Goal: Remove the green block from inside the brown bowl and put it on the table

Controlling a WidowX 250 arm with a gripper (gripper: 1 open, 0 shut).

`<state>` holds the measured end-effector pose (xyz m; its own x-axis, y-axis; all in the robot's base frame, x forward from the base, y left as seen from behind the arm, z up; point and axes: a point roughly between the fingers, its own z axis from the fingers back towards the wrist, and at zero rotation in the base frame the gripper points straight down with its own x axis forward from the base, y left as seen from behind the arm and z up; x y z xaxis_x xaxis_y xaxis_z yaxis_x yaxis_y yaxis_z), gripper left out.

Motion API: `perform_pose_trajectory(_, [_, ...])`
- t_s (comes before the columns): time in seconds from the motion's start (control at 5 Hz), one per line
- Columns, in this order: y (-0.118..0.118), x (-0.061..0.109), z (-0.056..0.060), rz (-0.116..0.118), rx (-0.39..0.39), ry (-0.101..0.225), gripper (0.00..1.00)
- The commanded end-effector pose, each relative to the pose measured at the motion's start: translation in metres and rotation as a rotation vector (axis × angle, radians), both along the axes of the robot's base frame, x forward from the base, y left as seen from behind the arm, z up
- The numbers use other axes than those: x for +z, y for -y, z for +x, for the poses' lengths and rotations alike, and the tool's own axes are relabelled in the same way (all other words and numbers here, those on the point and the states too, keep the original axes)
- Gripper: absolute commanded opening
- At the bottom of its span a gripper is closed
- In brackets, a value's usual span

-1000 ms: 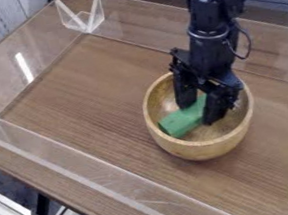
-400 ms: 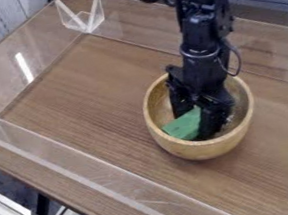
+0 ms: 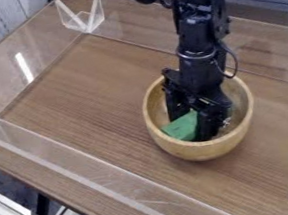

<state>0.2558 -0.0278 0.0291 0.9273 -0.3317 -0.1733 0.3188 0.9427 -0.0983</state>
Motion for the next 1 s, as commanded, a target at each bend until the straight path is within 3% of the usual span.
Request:
perform_pose_trajectory(0.0, [-0.002,0.022,0.01,-0.007,0.007,0.073,1.0])
perform_pose_trajectory(0.8, [-0.002,0.033,0.017,-0.005,0.021,0.091,1.0])
